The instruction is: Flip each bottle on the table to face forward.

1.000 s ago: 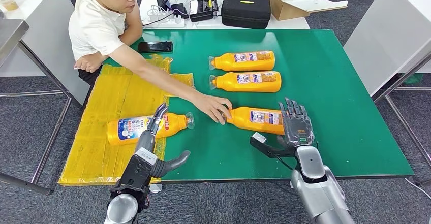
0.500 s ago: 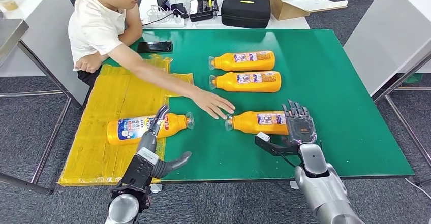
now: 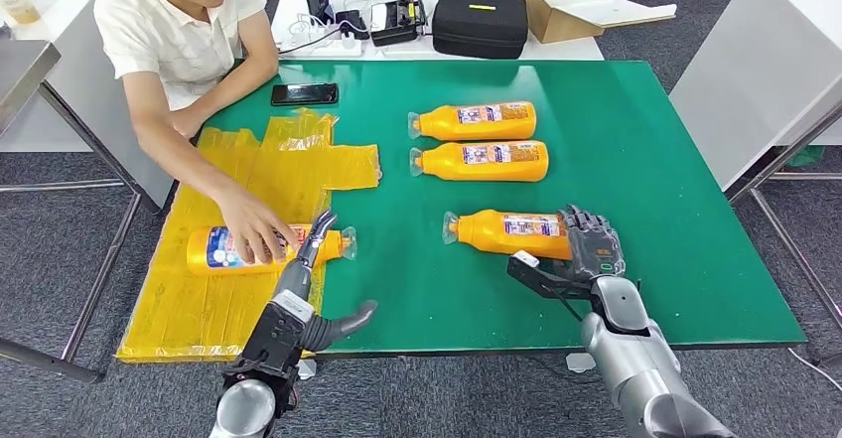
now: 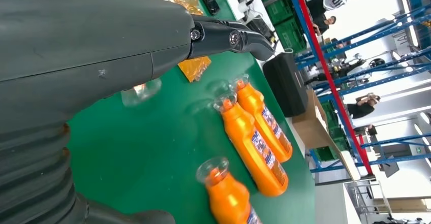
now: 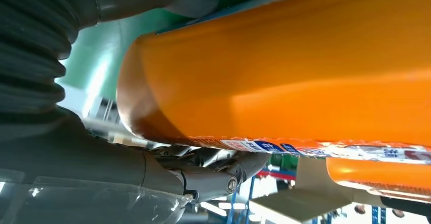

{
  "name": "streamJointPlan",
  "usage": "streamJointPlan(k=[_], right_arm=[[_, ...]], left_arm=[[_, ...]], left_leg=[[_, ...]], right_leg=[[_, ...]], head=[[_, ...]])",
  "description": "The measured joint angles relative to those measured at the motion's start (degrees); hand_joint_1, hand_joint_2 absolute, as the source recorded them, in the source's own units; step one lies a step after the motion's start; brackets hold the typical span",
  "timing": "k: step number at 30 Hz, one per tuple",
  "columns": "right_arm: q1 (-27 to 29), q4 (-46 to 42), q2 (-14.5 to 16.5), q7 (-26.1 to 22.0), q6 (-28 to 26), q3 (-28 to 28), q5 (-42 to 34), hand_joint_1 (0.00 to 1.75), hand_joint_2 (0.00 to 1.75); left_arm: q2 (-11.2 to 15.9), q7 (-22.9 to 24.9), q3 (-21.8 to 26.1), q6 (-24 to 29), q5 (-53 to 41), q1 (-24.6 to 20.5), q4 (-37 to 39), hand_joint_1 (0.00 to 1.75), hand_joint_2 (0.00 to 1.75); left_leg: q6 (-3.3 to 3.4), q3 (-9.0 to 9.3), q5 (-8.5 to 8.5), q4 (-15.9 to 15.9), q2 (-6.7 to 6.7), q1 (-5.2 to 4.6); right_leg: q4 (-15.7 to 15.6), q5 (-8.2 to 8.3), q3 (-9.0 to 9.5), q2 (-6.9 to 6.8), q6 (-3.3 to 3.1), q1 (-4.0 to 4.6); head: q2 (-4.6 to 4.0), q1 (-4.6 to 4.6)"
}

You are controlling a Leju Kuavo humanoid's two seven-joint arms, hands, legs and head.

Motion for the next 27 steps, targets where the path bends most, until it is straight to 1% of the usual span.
streamJointPlan(k=[4, 11, 13, 19, 21, 23, 27], right_arm=[[-0.85, 2.41, -0.73, -6.04, 1.89, -2.97, -6.25, 1.75, 1.75], [0.11, 3.26, -1.00, -13.33, 2.46, -4.95, -13.09, 1.75, 1.75], [0.47, 2.98, -0.98, -14.64, 2.95, -5.15, -14.59, 1.75, 1.75], [1.18, 2.25, -0.97, -16.16, 3.70, -5.60, -16.29, 1.75, 1.75], [1.96, 1.26, -0.83, -18.40, 4.67, -5.68, -18.82, 1.75, 1.75], [3.49, -1.30, -0.18, -20.86, 6.64, -5.64, -23.07, 1.75, 1.75], [7.13, -9.06, 2.75, -23.49, 13.05, -4.21, -33.62, 1.75, 1.75]], left_arm=[[0.07, -0.43, -0.21, -0.35, 0.80, -0.12, 0.51, 0.00, 1.75], [0.15, -0.58, -0.69, -0.35, 1.57, -0.28, 0.84, 0.00, 1.75], [0.16, -0.60, -0.77, -0.35, 1.84, -0.30, 0.87, 0.00, 1.75], [0.21, -0.67, -0.90, -0.61, 2.78, -0.35, 0.92, 0.00, 1.75], [0.21, -0.49, -0.83, -1.75, 6.56, -0.35, 0.94, 0.00, 1.75], [0.21, 0.73, -0.64, -3.36, 13.94, -0.35, 1.07, 0.00, 1.75], [0.21, 5.62, -0.17, -6.76, 29.95, -0.33, 2.79, 0.00, 1.75]], left_leg=[[0.06, 0.17, -0.06, 0.00, -0.02, 0.00], [0.05, 0.23, -0.07, 0.01, -0.01, 0.01], [0.02, 0.25, -0.09, 0.01, 0.01, 0.01], [0.01, 0.35, -0.10, 0.01, 0.01, 0.01], [0.01, 0.36, -0.10, 0.01, 0.01, 0.01], [0.00, 0.35, -0.11, 0.00, 0.02, 0.01], [-0.10, 0.33, -0.18, -0.01, 0.25, 0.01]], right_leg=[[-0.02, -0.05, 0.00, -0.01, 0.05, 0.00], [-0.02, -0.06, 0.58, 0.00, 0.08, 0.01], [-0.02, -0.06, 0.59, 0.01, 0.08, 0.01], [-0.02, -0.07, 0.64, 0.01, 0.08, 0.02], [-0.02, -0.07, 0.69, 0.01, 0.08, 0.02], [-0.01, -0.05, 0.74, 0.02, 0.07, 0.03], [0.01, 0.00, 0.65, 0.16, -0.01, 0.06]], head=[[0.00, 0.01], [0.00, 0.00], [0.00, 0.00], [0.00, -0.01], [0.00, 0.01], [0.00, 0.02], [0.00, -0.01]])
